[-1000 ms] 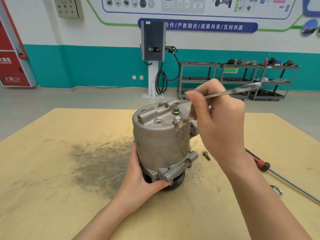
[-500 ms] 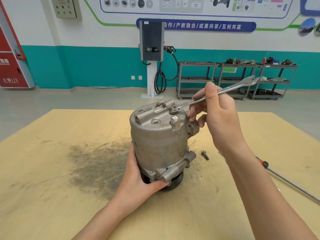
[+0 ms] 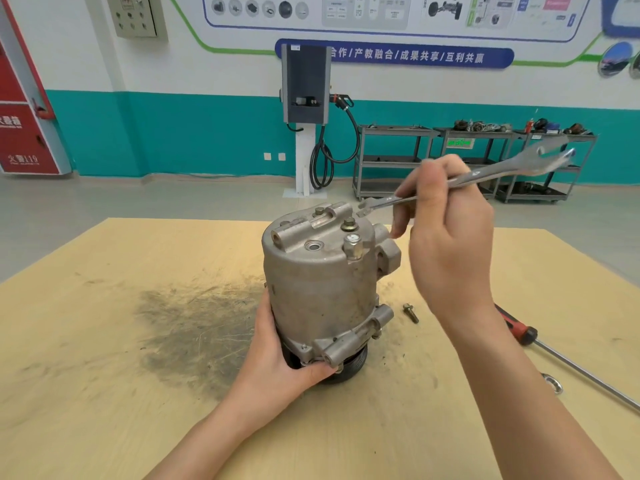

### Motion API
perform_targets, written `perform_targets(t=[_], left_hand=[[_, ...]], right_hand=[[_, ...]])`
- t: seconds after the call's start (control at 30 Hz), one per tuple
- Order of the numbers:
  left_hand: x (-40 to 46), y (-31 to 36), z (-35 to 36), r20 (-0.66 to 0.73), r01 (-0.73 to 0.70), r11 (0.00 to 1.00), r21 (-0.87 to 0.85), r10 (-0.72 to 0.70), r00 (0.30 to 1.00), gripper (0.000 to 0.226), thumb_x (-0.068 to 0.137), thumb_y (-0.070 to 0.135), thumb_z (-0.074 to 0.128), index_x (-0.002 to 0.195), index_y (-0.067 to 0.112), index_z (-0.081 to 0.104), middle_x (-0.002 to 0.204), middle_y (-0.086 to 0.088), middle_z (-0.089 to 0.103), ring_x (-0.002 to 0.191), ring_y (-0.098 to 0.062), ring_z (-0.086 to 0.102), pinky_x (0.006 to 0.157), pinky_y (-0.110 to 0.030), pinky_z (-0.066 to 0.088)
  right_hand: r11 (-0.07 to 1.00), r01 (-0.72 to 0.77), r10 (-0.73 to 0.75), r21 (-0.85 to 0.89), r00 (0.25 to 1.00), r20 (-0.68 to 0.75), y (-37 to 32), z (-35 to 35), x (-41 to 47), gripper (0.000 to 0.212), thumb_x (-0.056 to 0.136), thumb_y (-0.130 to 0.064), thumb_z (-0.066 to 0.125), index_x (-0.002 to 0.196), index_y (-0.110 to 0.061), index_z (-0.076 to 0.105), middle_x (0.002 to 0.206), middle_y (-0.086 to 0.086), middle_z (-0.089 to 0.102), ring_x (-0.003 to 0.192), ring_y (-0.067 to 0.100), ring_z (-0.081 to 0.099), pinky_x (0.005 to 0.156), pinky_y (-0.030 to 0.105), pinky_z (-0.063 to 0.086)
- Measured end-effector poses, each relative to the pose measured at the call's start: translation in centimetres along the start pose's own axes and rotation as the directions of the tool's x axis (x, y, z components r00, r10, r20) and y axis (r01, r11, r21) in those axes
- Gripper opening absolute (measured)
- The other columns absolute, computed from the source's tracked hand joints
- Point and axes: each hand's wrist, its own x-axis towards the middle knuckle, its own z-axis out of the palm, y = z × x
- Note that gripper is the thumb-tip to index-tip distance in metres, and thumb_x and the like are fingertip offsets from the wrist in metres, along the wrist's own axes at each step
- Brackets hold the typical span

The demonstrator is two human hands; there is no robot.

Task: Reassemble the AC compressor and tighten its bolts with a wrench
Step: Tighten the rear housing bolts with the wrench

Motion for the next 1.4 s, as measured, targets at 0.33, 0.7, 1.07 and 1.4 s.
perform_targets(t=[0.33, 0.7, 1.07, 1.4], left_hand=[[0.0, 0.0, -0.1, 0.004, -0.002, 1.000, 0.010, 0.001, 1.000, 0.122, 0.052, 0.050, 0.086, 0.147, 0.045, 0.010, 0.140, 0.030, 0.041, 0.126, 0.014, 0.043, 0.093, -0.001, 0.038], [0.0, -0.2, -0.1, 0.006, -0.023, 1.000, 0.010, 0.023, 1.000, 0.122, 0.052, 0.054, 0.087, 0.148, 0.037, 0.013, 0.134, 0.035, 0.042, 0.124, 0.017, 0.042, 0.090, 0.002, 0.035], [0.0, -0.1, -0.2, 0.007, -0.018, 1.000, 0.024, 0.018, 1.000, 0.124, 0.051, 0.058, 0.087, 0.147, 0.046, 0.010, 0.138, 0.034, 0.039, 0.127, 0.015, 0.040, 0.094, -0.004, 0.039], [0.1, -0.2, -0.2, 0.002, -0.007, 0.999, 0.032, 0.007, 1.000, 0.125, 0.047, 0.069, 0.085, 0.142, 0.058, 0.005, 0.139, 0.037, 0.035, 0.126, 0.018, 0.038, 0.090, 0.002, 0.036]], right_hand=[[0.755, -0.540, 0.497, 0.373, 0.841, 0.212, 2.4, -0.7, 0.9, 0.041, 0.105, -0.040, 0.030, 0.082, -0.013, 0.052, 0.053, -0.002, 0.056, 0.049, 0.012, 0.056, 0.040, 0.019, 0.034], [0.739, -0.520, 0.461, 0.428, 0.854, 0.241, 2.5, -0.6, 0.9, 0.040, 0.104, -0.038, 0.033, 0.081, -0.011, 0.053, 0.053, 0.003, 0.058, 0.047, 0.015, 0.055, 0.041, 0.019, 0.036], [0.786, -0.407, 0.332, 0.466, 0.913, 0.237, 2.0, -0.6, 0.7, 0.038, 0.097, -0.039, 0.039, 0.080, -0.008, 0.053, 0.054, 0.009, 0.063, 0.047, 0.020, 0.062, 0.040, 0.018, 0.040], [0.964, 0.220, -0.206, -0.148, 0.973, 0.102, 1.3, 0.5, -0.6, 0.031, 0.094, -0.035, 0.051, 0.078, -0.011, 0.061, 0.055, -0.005, 0.059, 0.044, 0.011, 0.053, 0.042, 0.034, 0.045]])
